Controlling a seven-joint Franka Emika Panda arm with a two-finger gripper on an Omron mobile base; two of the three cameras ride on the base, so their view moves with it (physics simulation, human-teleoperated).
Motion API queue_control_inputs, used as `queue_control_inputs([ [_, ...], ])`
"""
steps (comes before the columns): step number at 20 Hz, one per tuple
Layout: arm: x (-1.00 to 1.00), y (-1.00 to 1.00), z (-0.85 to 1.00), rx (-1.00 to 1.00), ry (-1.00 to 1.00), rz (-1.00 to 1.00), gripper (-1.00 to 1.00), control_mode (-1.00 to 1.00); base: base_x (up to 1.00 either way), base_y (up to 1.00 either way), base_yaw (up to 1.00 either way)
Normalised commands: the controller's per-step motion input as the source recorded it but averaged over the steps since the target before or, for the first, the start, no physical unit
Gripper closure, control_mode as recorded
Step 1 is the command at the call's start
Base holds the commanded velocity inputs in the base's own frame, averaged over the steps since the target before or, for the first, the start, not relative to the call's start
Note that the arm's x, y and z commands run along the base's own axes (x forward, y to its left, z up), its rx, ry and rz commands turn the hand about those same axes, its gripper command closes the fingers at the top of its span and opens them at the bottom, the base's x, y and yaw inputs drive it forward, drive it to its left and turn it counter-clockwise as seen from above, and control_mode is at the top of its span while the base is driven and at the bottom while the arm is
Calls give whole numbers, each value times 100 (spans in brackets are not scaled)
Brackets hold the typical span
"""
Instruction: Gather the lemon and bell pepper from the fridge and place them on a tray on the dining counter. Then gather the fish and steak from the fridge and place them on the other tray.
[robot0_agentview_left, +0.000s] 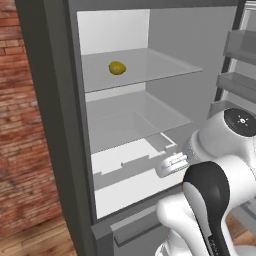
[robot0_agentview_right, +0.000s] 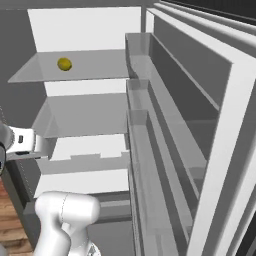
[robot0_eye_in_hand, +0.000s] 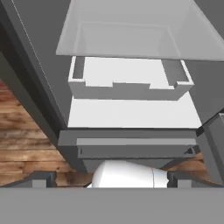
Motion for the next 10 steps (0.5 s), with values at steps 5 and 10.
queue_control_inputs([
  [5,33,-8,25,3,-15,17,-100,-100,13,0,5],
  [10,18,-4,58,0,-25,15,-100,-100,0,0,0],
])
